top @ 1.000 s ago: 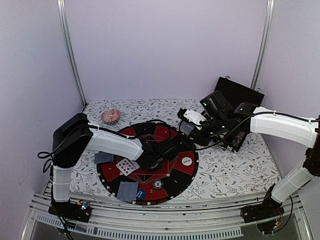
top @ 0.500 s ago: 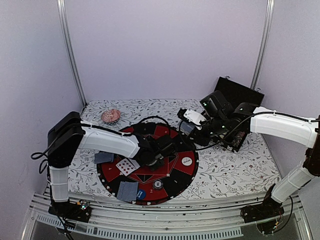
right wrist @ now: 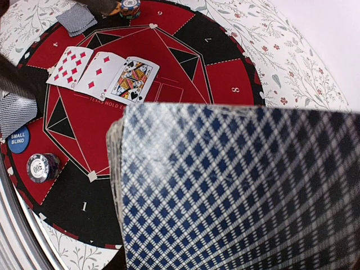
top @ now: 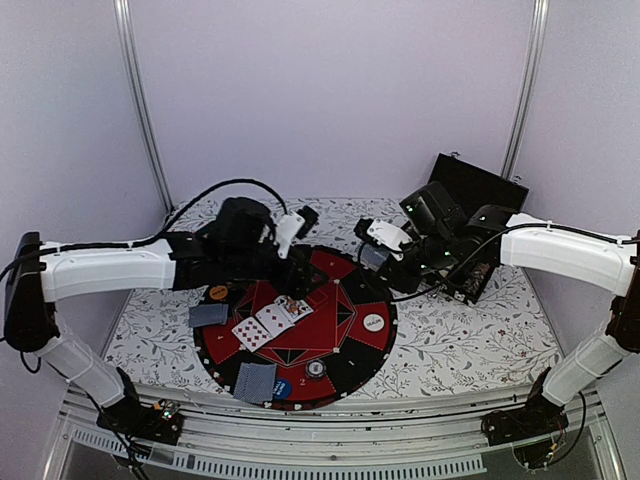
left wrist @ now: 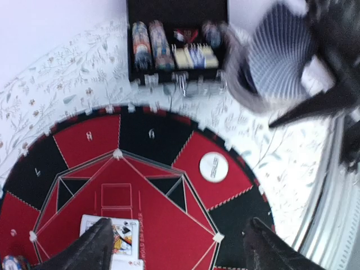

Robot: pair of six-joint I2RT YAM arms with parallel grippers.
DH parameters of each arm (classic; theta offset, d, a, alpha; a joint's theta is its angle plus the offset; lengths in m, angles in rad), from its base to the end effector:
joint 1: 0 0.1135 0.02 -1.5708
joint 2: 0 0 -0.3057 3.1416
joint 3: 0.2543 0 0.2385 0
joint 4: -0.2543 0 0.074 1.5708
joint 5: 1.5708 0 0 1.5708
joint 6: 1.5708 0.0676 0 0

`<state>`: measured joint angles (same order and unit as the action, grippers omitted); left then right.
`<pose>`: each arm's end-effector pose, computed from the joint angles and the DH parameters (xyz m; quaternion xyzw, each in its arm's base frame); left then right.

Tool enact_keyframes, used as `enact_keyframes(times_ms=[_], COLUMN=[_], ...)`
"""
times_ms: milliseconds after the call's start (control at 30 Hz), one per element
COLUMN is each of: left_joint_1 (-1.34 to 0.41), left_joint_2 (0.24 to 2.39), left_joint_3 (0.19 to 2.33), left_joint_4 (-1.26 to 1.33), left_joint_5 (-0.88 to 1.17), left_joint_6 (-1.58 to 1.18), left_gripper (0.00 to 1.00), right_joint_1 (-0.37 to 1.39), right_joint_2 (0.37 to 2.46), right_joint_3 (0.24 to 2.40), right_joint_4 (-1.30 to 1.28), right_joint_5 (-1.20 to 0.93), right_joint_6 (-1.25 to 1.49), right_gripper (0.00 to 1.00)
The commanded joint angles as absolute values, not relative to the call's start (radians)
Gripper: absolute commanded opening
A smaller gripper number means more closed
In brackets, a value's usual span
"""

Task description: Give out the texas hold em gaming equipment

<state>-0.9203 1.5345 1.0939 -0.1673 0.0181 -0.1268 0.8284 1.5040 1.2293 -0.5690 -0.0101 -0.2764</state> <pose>0.2167 -0.2868 0.2940 0.3464 0.8158 -0.2385 0.3970 0.2241 0.2452 0.3079 -0.4920 0.7947 0.1014 0.3408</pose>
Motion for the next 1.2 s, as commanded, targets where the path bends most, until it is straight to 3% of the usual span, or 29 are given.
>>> enact_keyframes(times_ms=[0,100,533,767,1000,1100,1167], left_joint_1=[-0.793,-0.764,-0.765,-0.770,-0.768,-0.768,-0.767], left_joint_2=[1.437,1.429,1.538,1.551,1.498,1.490,1.486], left_joint_3=[0.953,0.924,0.997,1.050,1.040,1.041,1.045], left_joint_4=[0.262,0.381,0.285,0.138,0.068,0.056,0.043], left_joint_5=[0.484,0.538,0.550,0.446,0.346,0.348,0.348], left_joint_6=[-0.372,-0.442,-0.430,-0.360,-0.316,-0.307,-0.304], left_gripper=[0.91,0.93,0.86,0.70,0.37,0.27,0.26], right_joint_1=[0.858,0.889,0.975,0.990,0.991,0.991,0.990], right_joint_2=[1.496,1.512,1.613,1.627,1.611,1.612,1.611], right_joint_3=[1.261,1.277,1.365,1.375,1.361,1.361,1.361], right_joint_4=[-0.555,-0.542,-0.525,-0.544,-0.543,-0.546,-0.546], right_joint_5=[-0.046,-0.070,-0.104,-0.070,-0.047,-0.043,-0.036], right_joint_6=[-0.266,-0.268,-0.271,-0.282,-0.289,-0.291,-0.293], right_gripper=[0.39,0.40,0.40,0.40,0.40,0.40,0.40])
